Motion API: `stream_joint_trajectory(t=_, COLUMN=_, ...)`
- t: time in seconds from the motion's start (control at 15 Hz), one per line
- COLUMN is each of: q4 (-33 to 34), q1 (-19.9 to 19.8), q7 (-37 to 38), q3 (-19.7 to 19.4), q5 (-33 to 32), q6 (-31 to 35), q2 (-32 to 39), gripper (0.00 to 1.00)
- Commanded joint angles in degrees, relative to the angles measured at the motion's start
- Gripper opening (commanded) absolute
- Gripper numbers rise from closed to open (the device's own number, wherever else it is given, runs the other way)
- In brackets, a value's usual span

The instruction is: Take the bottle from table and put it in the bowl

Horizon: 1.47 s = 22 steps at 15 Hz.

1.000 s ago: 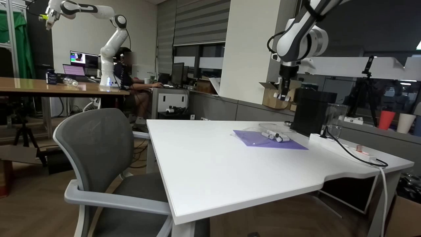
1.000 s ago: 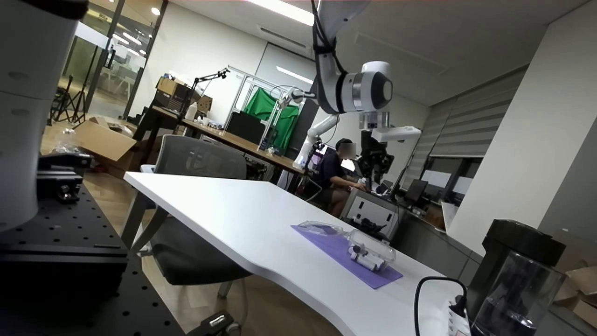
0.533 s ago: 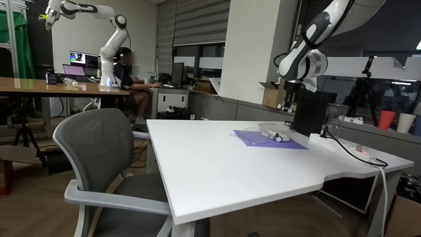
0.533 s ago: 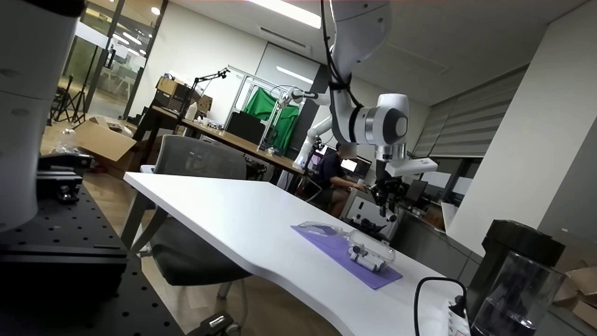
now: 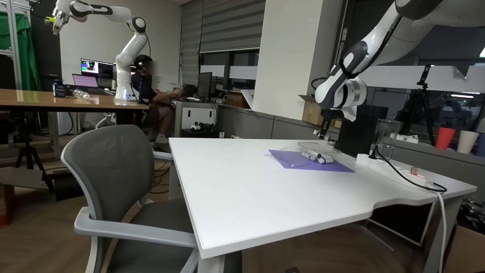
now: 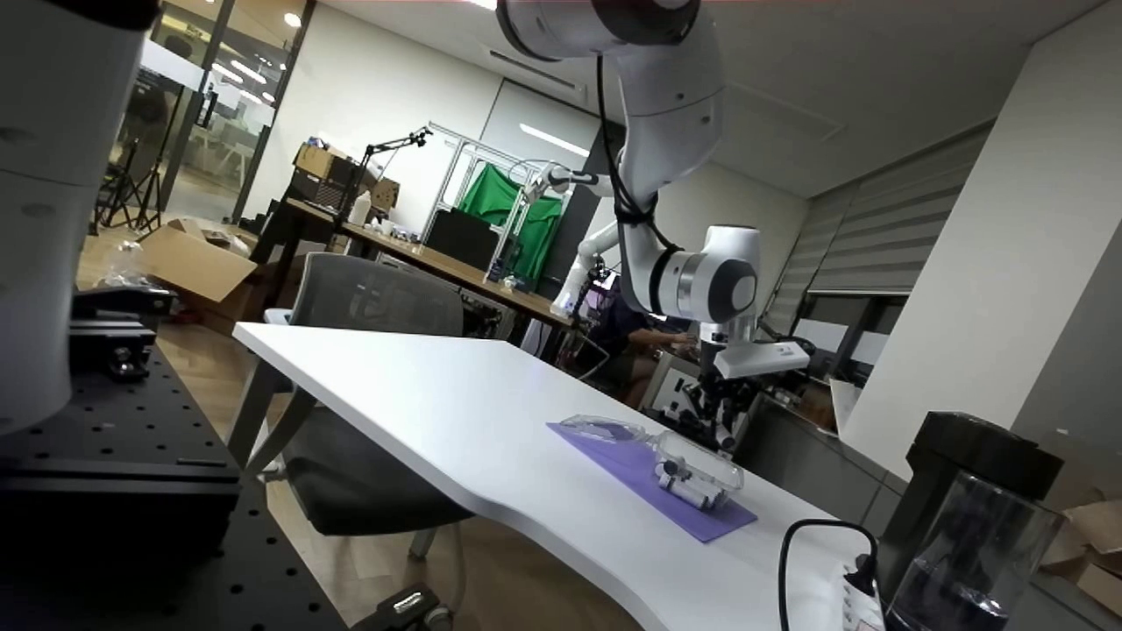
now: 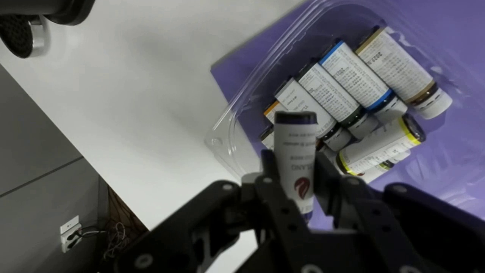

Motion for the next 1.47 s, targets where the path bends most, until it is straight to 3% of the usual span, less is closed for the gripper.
stream_joint_trajectory(t=0.0, q4=6.9, q1=-0.7, q7=-0.2, q3=0.6, q5=1.0, q6=-1.1, q2=5.2, gripper=0.07)
stream_joint_trajectory(t=0.27, q4=10.4, q1=-0.5, q7=5.6, q3=-0.6, q5=3.9, q6=-1.8, q2=8.4, gripper=0.07)
stream_joint_trajectory(t=0.6, q4=14.1, q1=0.0, q7=17.0, q3=-1.7, q5=7.9, q6=-9.2, q2=9.9, gripper=0.07)
stream_joint_trajectory(t=1.27, q4=19.1, q1=-1.2, q7=32.3, q3=0.6, q5=13.7, q6=-17.7, q2=11.1, gripper=0.07)
stream_joint_trajectory(t=1.33, q4=19.4, q1=-1.3, q7=33.0, q3=0.6, q5=14.1, q6=-18.3, q2=11.2, gripper=0.19)
stream_joint_trajectory(t=1.4, q4=19.7, q1=-1.5, q7=33.3, q3=0.9, q5=14.8, q6=-19.4, q2=11.2, gripper=0.53)
